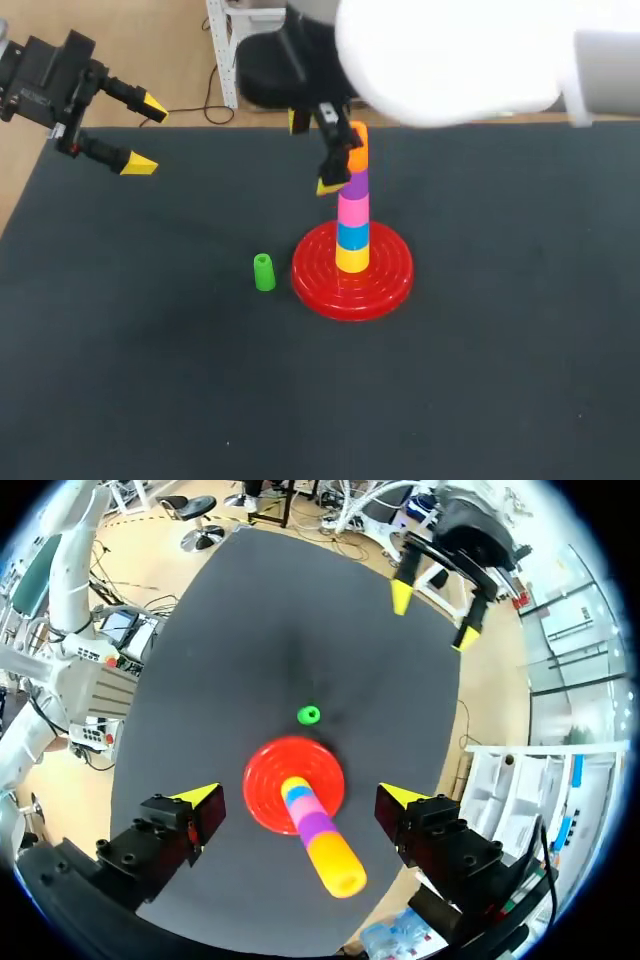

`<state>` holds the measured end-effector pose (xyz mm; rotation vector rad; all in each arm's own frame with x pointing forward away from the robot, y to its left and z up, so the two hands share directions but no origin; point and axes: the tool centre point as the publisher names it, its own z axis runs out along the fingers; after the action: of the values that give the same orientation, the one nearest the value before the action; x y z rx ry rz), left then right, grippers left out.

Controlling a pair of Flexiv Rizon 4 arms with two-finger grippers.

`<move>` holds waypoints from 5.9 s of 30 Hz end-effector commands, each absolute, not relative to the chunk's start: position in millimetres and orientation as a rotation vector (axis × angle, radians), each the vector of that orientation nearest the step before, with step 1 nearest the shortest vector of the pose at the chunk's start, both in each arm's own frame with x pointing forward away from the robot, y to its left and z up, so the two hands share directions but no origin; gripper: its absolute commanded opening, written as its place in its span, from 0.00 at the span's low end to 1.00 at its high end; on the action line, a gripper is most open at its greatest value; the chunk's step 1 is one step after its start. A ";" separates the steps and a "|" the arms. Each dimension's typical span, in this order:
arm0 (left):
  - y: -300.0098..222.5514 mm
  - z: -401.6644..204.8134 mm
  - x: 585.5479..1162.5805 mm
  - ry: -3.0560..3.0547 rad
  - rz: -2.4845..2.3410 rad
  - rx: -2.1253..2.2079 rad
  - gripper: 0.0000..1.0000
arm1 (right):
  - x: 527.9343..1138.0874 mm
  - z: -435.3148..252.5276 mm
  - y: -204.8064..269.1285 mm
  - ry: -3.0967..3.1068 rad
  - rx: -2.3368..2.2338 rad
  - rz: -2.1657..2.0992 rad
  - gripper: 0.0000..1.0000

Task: Pick up and stack the cylinders on the red base in this order: pink,purple,orange,green

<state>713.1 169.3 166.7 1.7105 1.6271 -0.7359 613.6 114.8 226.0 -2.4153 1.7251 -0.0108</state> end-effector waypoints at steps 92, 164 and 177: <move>169.7 166.1 713.6 1.626 -0.736 1.712 1.00 | 637.9 19.1 190.2 1.992 -2.443 0.007 1.00; 169.7 166.1 713.6 1.626 -0.736 1.712 1.00 | 654.8 198.5 154.1 1.780 -2.350 -0.092 0.00; 169.7 166.1 713.6 1.626 -0.736 1.712 1.00 | 659.8 296.7 126.6 1.716 -2.455 0.007 0.00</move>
<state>713.1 169.4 166.7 1.7105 1.6271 -0.7359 659.7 134.2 263.6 -2.4190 1.7064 -0.0537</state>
